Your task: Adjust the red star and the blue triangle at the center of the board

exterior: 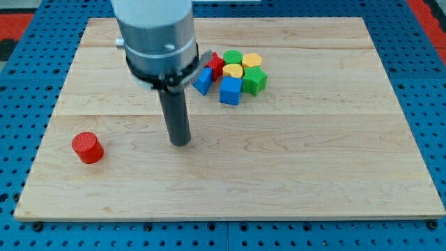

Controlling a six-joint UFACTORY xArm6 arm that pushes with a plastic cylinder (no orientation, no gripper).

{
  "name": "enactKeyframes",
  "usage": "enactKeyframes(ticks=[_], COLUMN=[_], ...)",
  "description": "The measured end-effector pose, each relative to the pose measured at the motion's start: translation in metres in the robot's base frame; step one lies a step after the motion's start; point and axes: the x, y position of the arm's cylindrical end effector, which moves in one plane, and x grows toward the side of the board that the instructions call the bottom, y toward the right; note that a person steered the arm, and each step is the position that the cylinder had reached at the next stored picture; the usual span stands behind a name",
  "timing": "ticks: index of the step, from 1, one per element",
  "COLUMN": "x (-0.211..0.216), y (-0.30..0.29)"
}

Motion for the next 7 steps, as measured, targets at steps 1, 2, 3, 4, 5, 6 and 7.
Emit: enactKeyframes(ticks=[1,2,3,4,5,6,7], x=[-0.053,-0.061,-0.061,-0.071,-0.094,-0.101,-0.075], y=[0.001,0.017,0.027,0.033,0.033,0.033,0.014])
